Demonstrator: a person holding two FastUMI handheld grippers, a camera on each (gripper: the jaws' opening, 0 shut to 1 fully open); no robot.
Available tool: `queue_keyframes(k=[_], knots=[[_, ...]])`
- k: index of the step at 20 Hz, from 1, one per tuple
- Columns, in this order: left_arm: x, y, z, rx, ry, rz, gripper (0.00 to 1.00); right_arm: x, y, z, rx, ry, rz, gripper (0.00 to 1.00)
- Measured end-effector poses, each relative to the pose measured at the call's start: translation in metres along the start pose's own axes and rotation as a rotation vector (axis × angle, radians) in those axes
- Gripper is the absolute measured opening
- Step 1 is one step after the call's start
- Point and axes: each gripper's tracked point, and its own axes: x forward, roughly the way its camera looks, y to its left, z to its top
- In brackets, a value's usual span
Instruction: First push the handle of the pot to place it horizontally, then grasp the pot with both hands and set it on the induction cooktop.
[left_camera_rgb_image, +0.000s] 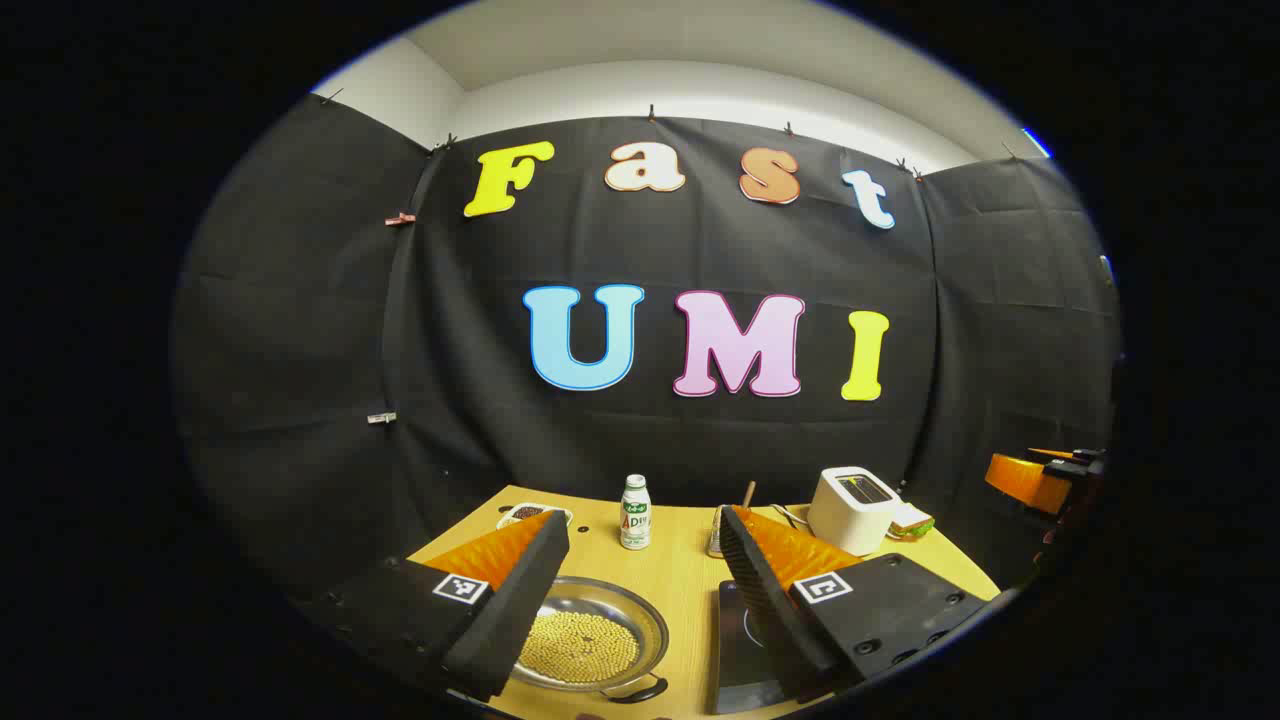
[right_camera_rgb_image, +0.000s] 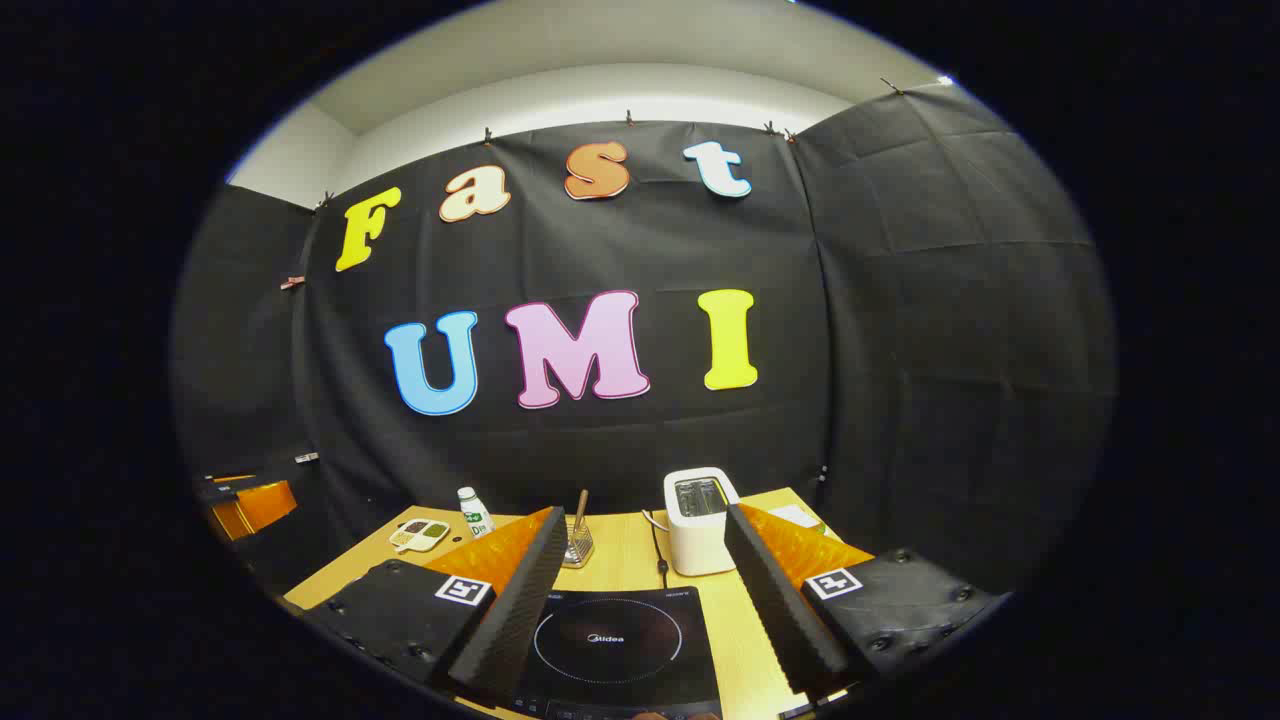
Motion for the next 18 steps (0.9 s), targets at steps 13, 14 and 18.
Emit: queue_keyframes(k=[13, 14, 18], knots=[[-0.005, 0.031, -0.008, 0.030, -0.027, -0.101, 0.95, -0.022, 0.037, 0.002, -0.050, -0.041, -0.062, 0.98], [-0.006, 0.033, -0.011, 0.031, -0.024, -0.109, 0.95, -0.025, 0.040, 0.002, -0.055, -0.047, -0.068, 0.98], [-0.015, 0.042, -0.022, -0.005, -0.002, -0.139, 0.95, -0.035, 0.058, -0.005, -0.038, -0.055, -0.075, 1.00]])
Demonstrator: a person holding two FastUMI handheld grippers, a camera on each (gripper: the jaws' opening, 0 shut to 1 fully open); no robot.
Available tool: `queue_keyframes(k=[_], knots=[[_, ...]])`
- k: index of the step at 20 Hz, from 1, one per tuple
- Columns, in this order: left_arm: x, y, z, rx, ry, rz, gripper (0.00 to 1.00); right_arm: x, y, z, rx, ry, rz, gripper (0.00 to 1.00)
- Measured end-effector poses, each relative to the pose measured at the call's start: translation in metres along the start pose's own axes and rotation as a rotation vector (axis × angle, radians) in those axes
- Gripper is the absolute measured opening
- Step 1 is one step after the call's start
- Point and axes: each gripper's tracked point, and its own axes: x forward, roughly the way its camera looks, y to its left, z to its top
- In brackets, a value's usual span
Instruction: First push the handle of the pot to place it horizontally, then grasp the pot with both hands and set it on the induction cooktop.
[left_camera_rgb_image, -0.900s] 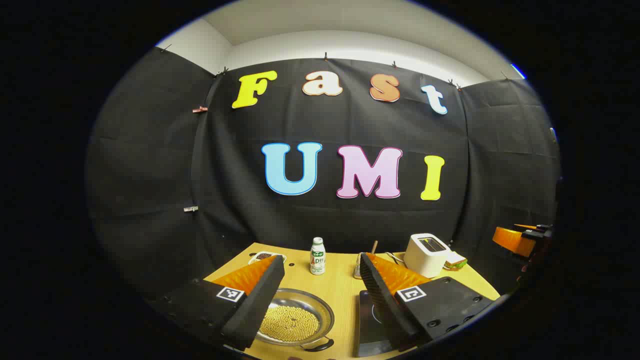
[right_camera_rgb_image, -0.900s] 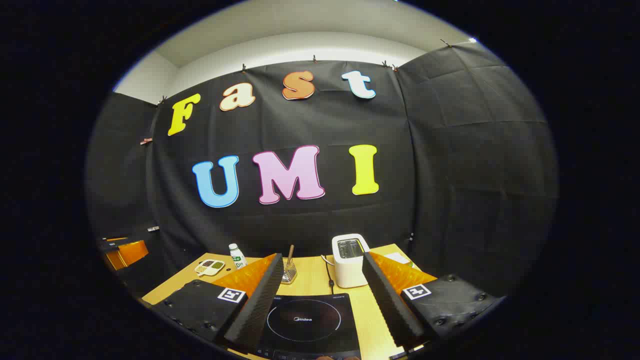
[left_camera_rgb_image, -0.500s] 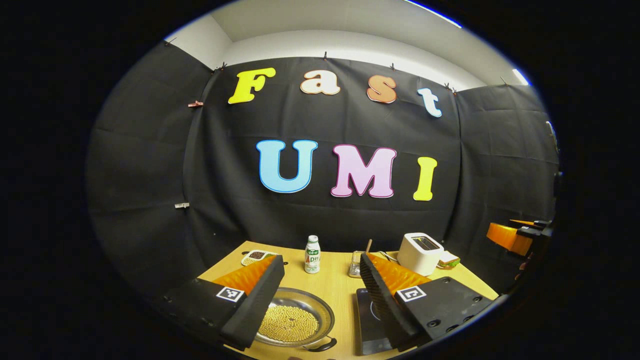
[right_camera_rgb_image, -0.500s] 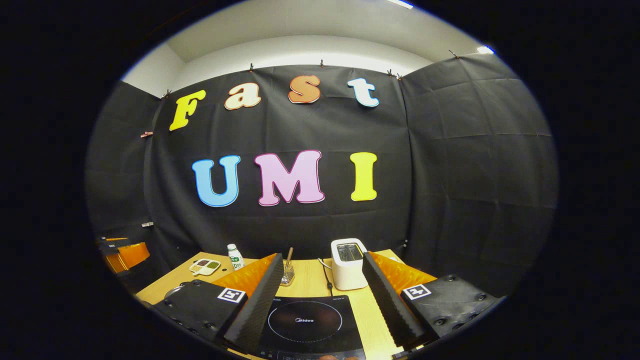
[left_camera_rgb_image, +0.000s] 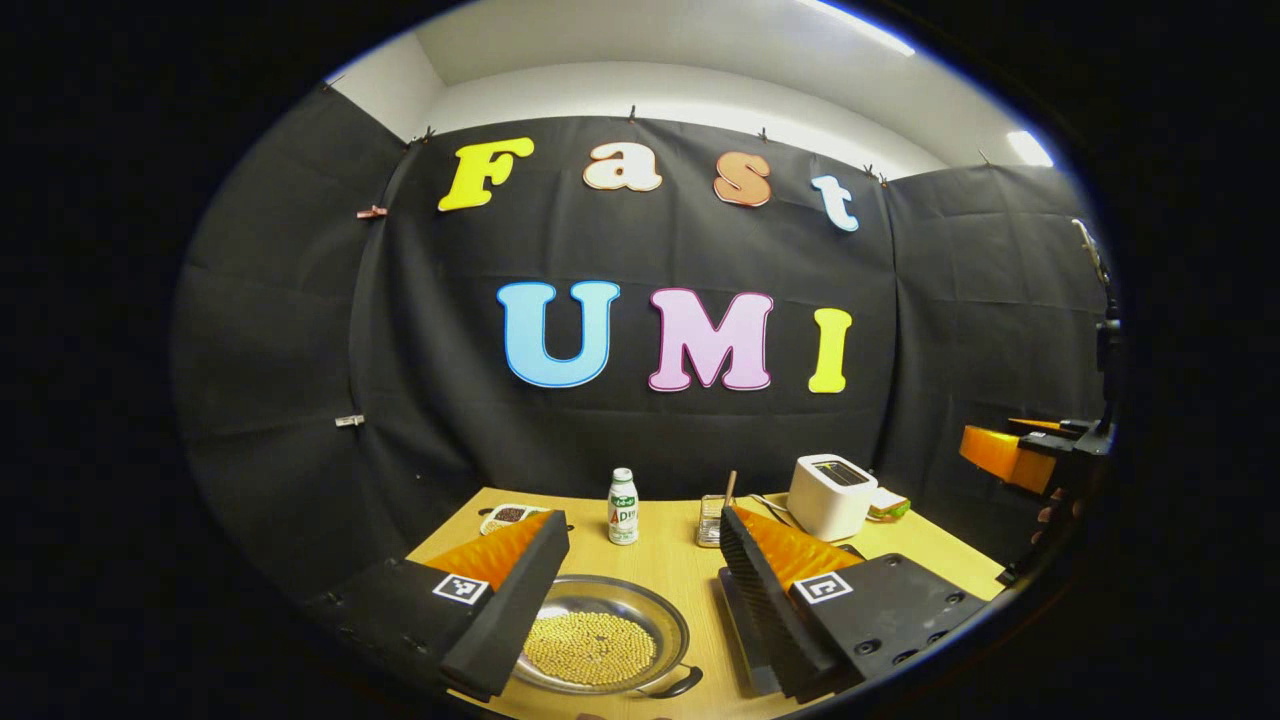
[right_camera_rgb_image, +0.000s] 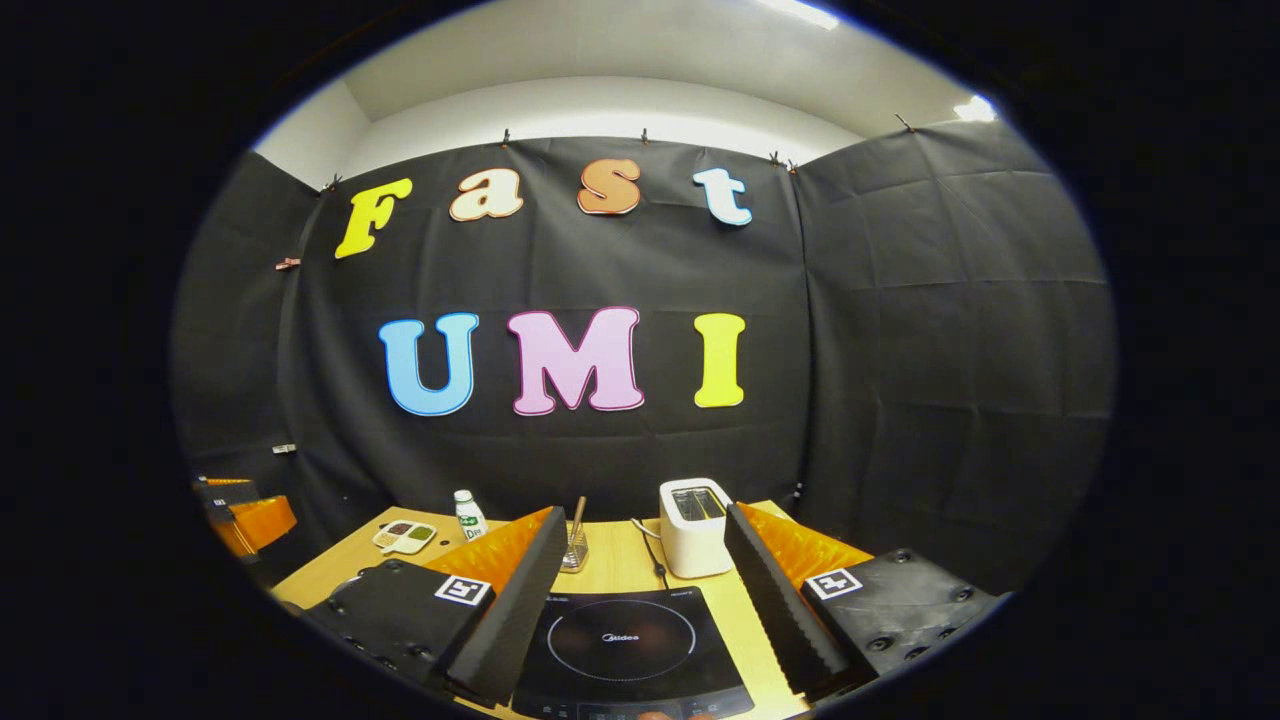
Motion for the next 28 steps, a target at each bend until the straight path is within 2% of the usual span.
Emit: queue_keyframes(k=[9, 16, 19, 20, 21, 23, 24, 25, 26, 27, 28], knots=[[-0.010, 0.022, -0.016, 0.033, 0.020, -0.028, 0.95, -0.015, 0.016, -0.012, 0.001, 0.015, -0.017, 0.98], [-0.005, 0.038, -0.028, 0.000, 0.052, -0.056, 0.95, -0.010, 0.028, -0.009, -0.020, 0.036, -0.012, 0.98], [0.000, 0.044, -0.035, 0.003, 0.080, -0.091, 0.91, -0.006, 0.030, -0.008, -0.038, 0.047, -0.010, 0.98], [0.001, 0.045, -0.043, -0.003, 0.109, -0.105, 0.85, -0.005, 0.029, -0.008, -0.042, 0.047, -0.013, 0.98], [0.003, 0.046, -0.049, -0.010, 0.141, -0.119, 0.73, -0.004, 0.029, -0.009, -0.041, 0.049, -0.012, 0.98], [0.009, 0.053, -0.058, -0.014, 0.198, -0.125, 0.58, 0.000, 0.030, -0.013, -0.041, 0.052, -0.007, 0.98], [0.011, 0.055, -0.066, -0.004, 0.225, -0.131, 0.53, 0.005, 0.028, -0.014, -0.044, 0.052, -0.006, 0.98], [0.012, 0.056, -0.073, 0.012, 0.257, -0.136, 0.42, 0.010, 0.028, -0.017, -0.042, 0.054, -0.005, 0.98], [0.011, 0.058, -0.086, 0.024, 0.298, -0.135, 0.37, 0.013, 0.028, -0.022, -0.030, 0.068, 0.001, 0.98], [0.007, 0.059, -0.099, 0.029, 0.343, -0.140, 0.25, 0.015, 0.032, -0.029, -0.013, 0.081, 0.017, 0.98], [0.005, 0.055, -0.115, 0.029, 0.396, -0.157, 0.21, 0.016, 0.035, -0.035, 0.000, 0.092, 0.035, 0.98]])
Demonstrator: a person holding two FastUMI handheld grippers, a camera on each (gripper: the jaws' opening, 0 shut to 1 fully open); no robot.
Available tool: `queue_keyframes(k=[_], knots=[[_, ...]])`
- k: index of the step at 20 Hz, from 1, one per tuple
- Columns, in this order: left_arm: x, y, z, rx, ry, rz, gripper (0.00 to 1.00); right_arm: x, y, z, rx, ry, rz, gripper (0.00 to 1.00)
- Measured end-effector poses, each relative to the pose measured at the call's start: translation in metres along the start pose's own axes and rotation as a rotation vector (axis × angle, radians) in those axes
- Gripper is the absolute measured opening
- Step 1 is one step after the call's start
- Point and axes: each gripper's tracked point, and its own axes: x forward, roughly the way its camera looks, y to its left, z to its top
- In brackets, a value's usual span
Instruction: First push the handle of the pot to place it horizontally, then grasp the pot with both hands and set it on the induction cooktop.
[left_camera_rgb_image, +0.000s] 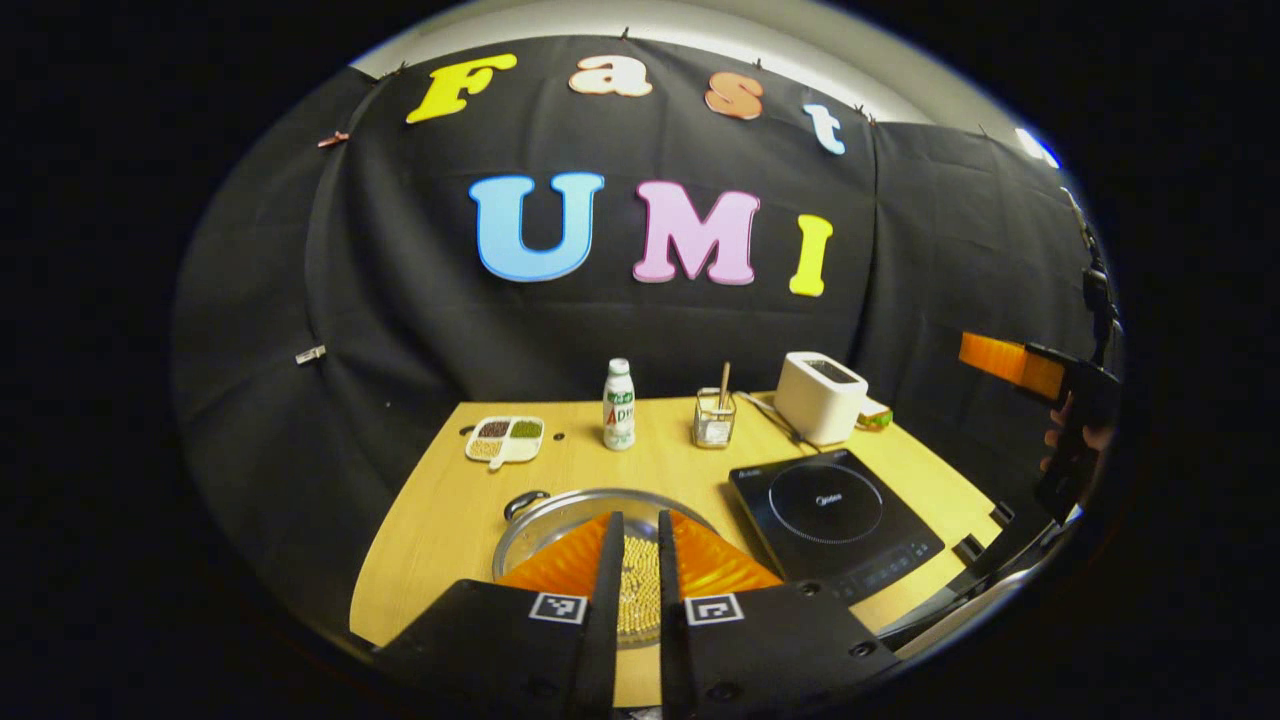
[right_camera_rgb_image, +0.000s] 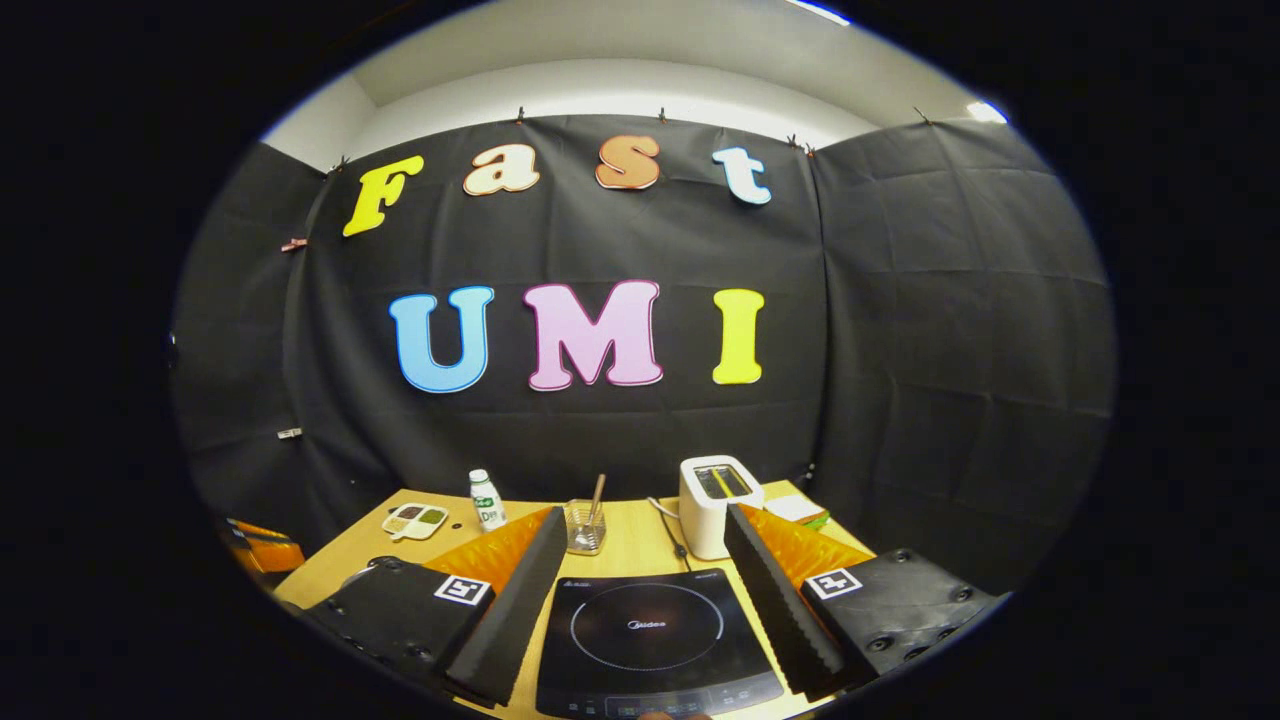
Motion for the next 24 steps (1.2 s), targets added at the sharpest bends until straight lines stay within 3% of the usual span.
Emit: queue_keyframes(k=[3, 6, 10, 13, 24], knots=[[-0.001, -0.007, -0.036, 0.035, 0.110, -0.015, 0.13, 0.007, 0.003, -0.013, 0.019, 0.046, 0.047, 0.98], [0.004, -0.018, -0.066, 0.047, 0.191, -0.037, 0.06, 0.009, 0.009, -0.004, 0.017, 0.021, 0.092, 0.98], [0.017, -0.032, -0.123, -0.057, 0.359, -0.090, 0.05, 0.011, 0.013, -0.011, -0.012, 0.027, 0.151, 0.98], [0.026, -0.032, -0.151, -0.074, 0.429, -0.097, 0.05, 0.007, 0.015, -0.021, -0.012, 0.063, 0.197, 0.98], [0.054, -0.050, -0.198, 0.139, 0.539, -0.136, 0.05, 0.015, -0.030, -0.018, -0.003, 0.064, 0.122, 0.98]])
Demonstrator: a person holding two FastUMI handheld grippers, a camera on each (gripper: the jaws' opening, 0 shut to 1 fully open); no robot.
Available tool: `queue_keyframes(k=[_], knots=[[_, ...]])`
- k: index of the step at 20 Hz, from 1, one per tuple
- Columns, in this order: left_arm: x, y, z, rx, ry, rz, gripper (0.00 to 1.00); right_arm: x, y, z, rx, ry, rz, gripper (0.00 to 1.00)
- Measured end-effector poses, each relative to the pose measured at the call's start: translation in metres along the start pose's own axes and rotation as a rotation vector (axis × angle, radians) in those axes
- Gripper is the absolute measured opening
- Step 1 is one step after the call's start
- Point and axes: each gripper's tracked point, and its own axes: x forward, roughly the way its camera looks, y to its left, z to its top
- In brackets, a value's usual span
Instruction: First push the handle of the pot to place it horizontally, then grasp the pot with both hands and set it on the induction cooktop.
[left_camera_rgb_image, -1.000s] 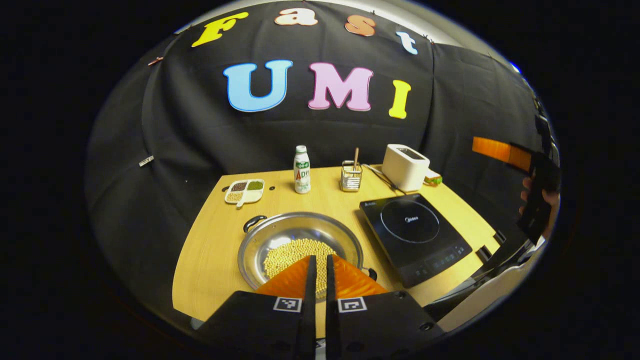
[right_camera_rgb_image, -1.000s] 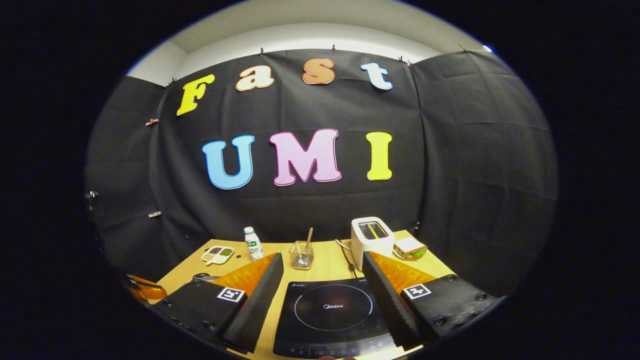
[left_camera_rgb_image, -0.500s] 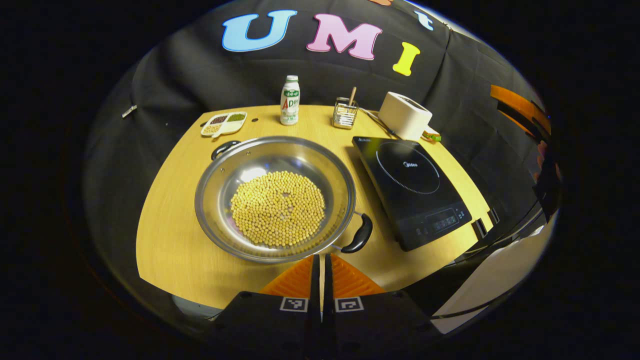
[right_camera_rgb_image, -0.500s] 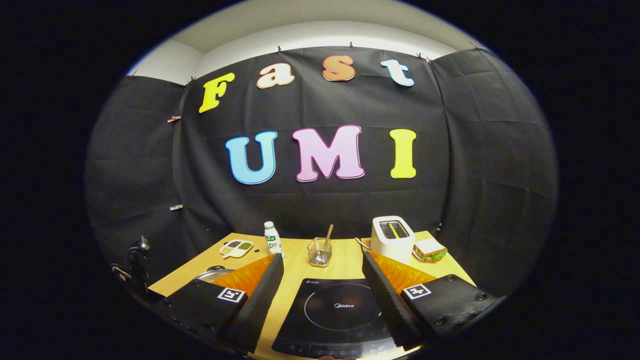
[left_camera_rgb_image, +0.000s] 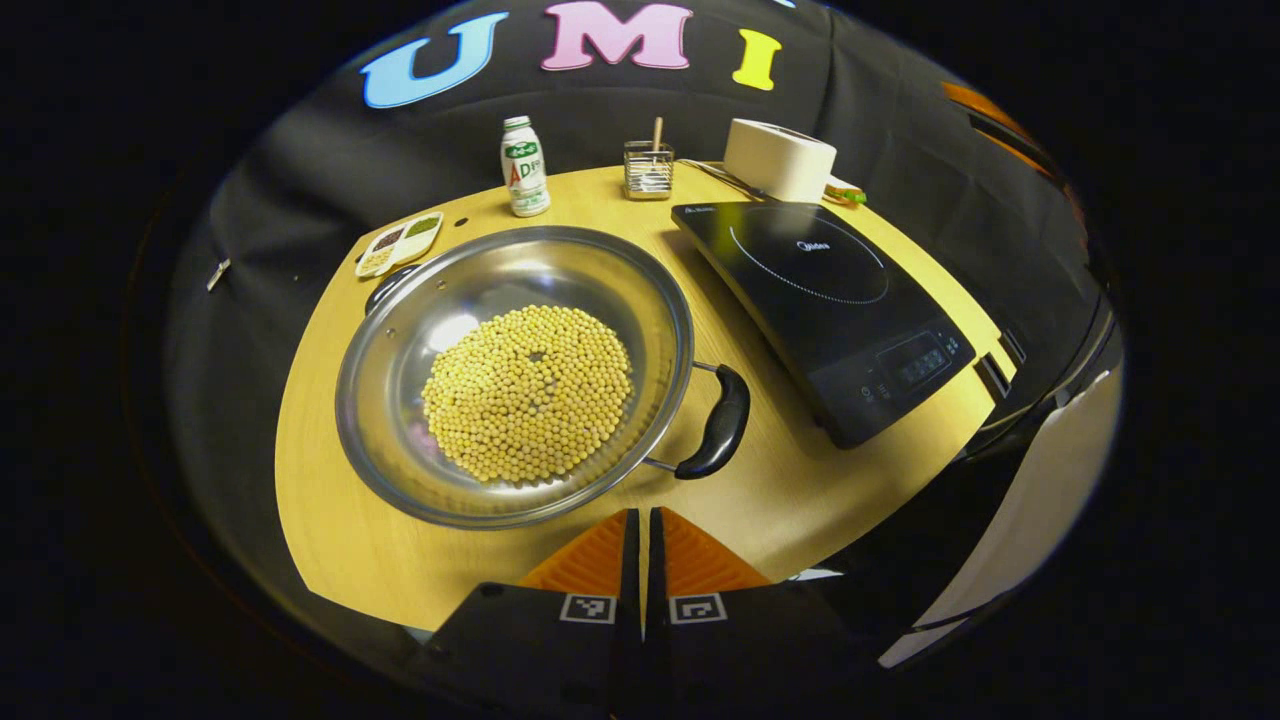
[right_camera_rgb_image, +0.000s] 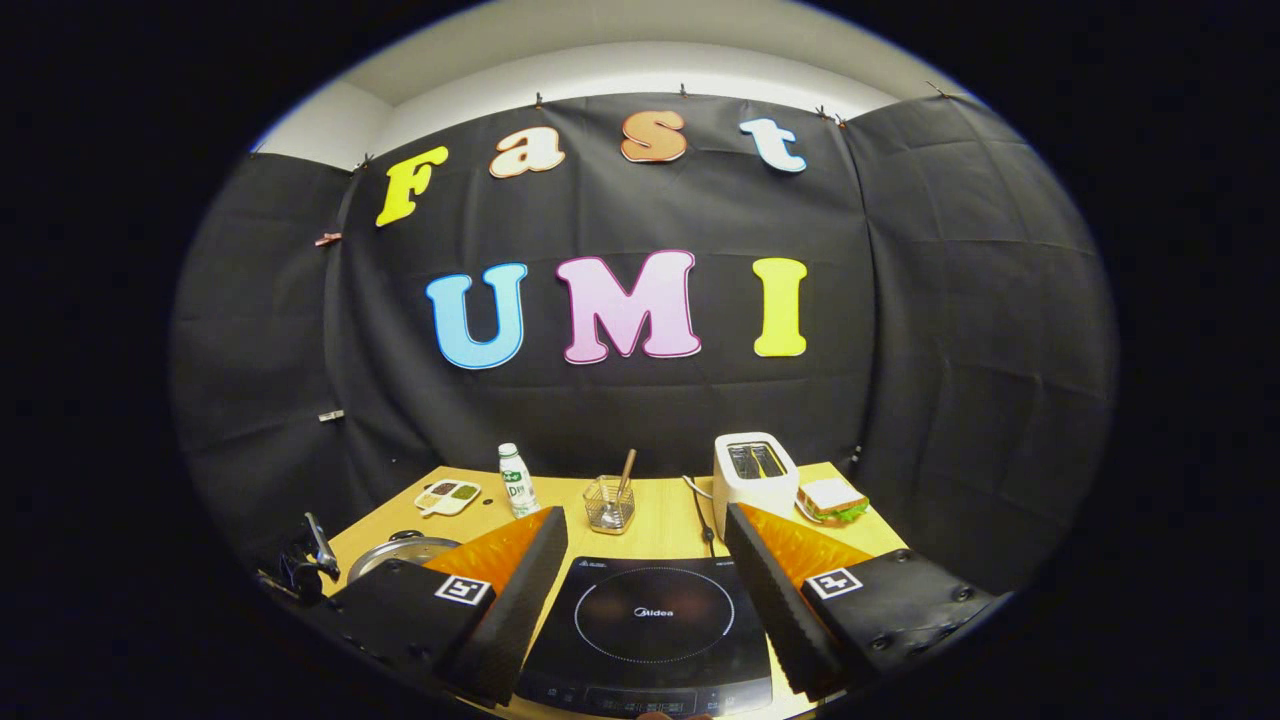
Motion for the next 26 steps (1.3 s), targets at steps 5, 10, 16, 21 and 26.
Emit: queue_keyframes(k=[5, 10, 16, 21, 26], knots=[[0.013, -0.010, 0.005, 0.036, 0.023, -0.021, 0.05, 0.000, -0.019, -0.002, 0.016, 0.008, -0.042, 0.98], [0.020, -0.018, 0.013, 0.063, 0.027, -0.035, 0.05, 0.001, -0.036, -0.002, 0.030, 0.009, -0.081, 0.98], [0.027, -0.023, 0.027, 0.019, 0.016, -0.042, 0.05, 0.003, -0.049, -0.001, 0.045, 0.009, -0.112, 0.98], [0.037, -0.030, 0.045, 0.001, -0.014, -0.042, 0.05, 0.001, -0.052, -0.004, 0.045, 0.014, -0.122, 0.98], [0.049, -0.038, 0.064, -0.043, -0.051, -0.048, 0.05, 0.002, -0.055, -0.006, 0.037, 0.025, -0.134, 0.98]])
